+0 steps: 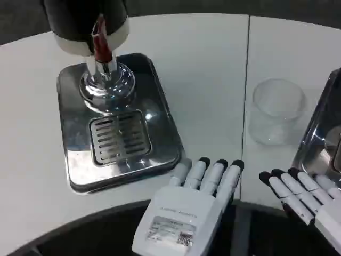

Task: Grasp the cup under the faucet to collect the drink, then remove the cup.

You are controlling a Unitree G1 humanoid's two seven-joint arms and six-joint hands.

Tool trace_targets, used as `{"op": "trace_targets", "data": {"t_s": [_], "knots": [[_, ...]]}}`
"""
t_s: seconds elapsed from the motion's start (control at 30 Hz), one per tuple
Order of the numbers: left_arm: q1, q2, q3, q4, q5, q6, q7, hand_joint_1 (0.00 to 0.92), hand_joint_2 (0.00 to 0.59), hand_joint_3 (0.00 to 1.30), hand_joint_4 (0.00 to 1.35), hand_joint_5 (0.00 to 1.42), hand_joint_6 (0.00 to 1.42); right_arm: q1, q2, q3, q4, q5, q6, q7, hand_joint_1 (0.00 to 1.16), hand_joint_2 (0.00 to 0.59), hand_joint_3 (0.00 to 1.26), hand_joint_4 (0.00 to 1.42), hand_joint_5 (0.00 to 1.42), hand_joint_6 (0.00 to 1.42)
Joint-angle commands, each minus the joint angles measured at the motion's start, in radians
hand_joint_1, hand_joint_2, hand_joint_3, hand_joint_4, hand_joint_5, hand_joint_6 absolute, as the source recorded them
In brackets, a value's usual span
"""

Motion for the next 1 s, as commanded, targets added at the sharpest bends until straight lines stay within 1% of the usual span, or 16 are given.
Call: {"op": "trace_targets", "data": {"t_s": [0.03, 0.4, 0.6, 0.7, 0.73, 0.83, 1.0], "knots": [[0.065, -0.048, -0.075, 0.024, 0.017, 0.006, -0.003, 0.051, 0.171, 0.0, 0.0, 0.0, 0.0, 0.008, 0.006, -0.008, 0.004, 0.024, 0.01, -0.011, 0.12, 0.465, 0.0, 0.0, 0.0, 0.0], [0.065, -0.055, -0.076, 0.033, 0.012, 0.013, 0.011, 0.051, 0.171, 0.0, 0.0, 0.0, 0.0, 0.007, 0.002, -0.004, 0.005, 0.036, 0.023, -0.002, 0.12, 0.471, 0.0, 0.0, 0.0, 0.0], [0.032, -0.067, -0.051, 0.053, -0.003, 0.028, 0.031, 0.047, 0.172, 0.0, 0.0, 0.0, 0.0, 0.01, 0.0, -0.009, 0.004, 0.041, 0.028, -0.001, 0.12, 0.475, 0.0, 0.0, 0.0, 0.0], [0.008, -0.072, -0.033, 0.068, -0.015, 0.042, 0.044, 0.044, 0.172, 0.0, 0.0, 0.0, 0.0, 0.012, -0.001, -0.011, 0.002, 0.044, 0.03, 0.001, 0.12, 0.476, 0.0, 0.0, 0.0, 0.0], [-0.003, -0.075, -0.023, 0.075, -0.021, 0.049, 0.05, 0.019, 0.162, 0.0, 0.0, 0.0, 0.0, 0.013, -0.002, -0.011, 0.001, 0.045, 0.03, 0.002, 0.12, 0.476, 0.0, 0.0, 0.0, 0.0], [-0.068, -0.09, 0.029, 0.127, -0.057, 0.076, 0.082, 0.0, 0.154, 0.0, 0.0, 0.0, 0.0, 0.015, -0.002, -0.016, -0.002, 0.051, 0.043, 0.011, 0.12, 0.477, 0.0, 0.0, 0.0, 0.0], [-0.179, -0.115, 0.086, 0.229, -0.111, 0.096, 0.133, 0.0, 0.118, 0.0, 0.0, 0.0, 0.0, 0.023, -0.009, -0.027, 0.004, 0.062, 0.058, 0.02, 0.12, 0.477, 0.0, 0.0, 0.0, 0.0]]}}
